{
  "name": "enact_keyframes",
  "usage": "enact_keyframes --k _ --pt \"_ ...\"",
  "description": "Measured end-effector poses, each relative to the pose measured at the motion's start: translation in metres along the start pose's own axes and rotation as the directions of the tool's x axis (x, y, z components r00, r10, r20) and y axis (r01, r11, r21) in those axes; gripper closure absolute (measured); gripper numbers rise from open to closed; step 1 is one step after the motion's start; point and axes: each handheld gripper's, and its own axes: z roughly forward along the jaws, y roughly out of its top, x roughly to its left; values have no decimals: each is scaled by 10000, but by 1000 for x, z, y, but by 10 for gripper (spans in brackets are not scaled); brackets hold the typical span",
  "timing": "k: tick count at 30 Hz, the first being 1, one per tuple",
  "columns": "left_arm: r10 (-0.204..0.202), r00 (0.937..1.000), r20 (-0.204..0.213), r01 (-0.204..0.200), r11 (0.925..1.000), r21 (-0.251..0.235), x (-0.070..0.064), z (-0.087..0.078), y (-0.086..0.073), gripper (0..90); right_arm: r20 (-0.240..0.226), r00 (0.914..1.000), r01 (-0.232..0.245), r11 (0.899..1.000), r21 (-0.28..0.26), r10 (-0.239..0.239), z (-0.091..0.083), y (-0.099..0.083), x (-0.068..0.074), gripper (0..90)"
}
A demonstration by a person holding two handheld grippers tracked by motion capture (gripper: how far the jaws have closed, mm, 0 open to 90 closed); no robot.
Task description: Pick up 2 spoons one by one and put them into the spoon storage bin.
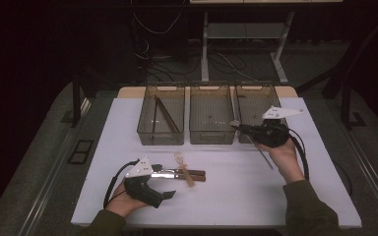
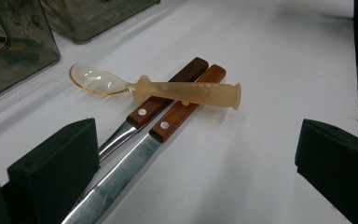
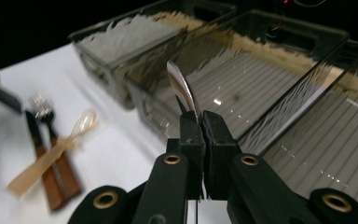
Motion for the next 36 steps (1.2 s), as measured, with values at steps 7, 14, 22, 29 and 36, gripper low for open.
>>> enact_keyframes --k 7,14,22,29,36 --pt "-71 10000 6 71 9999 -140 0 0 0 0 325 9989 -318 9991 -266 327 19 26 -7 877" --pt "-39 10000 8 39 9999 -134 -1 0 0 0 577 9955 -713 9950 -699 754 43 50 -14 877" --pt "-13 10000 91 15 9998 -197 -1 -1 1 0 1030 9885 -1070 9934 -413 1107 79 66 -20 876" --pt "65 9999 106 -63 9997 -235 -1 -2 2 0 1343 9856 -1037 9946 -11 1030 104 80 -22 877" --pt "-7 9998 175 13 9994 -332 -2 -3 1 0 1533 9833 -1020 9946 179 980 127 95 -26 876"
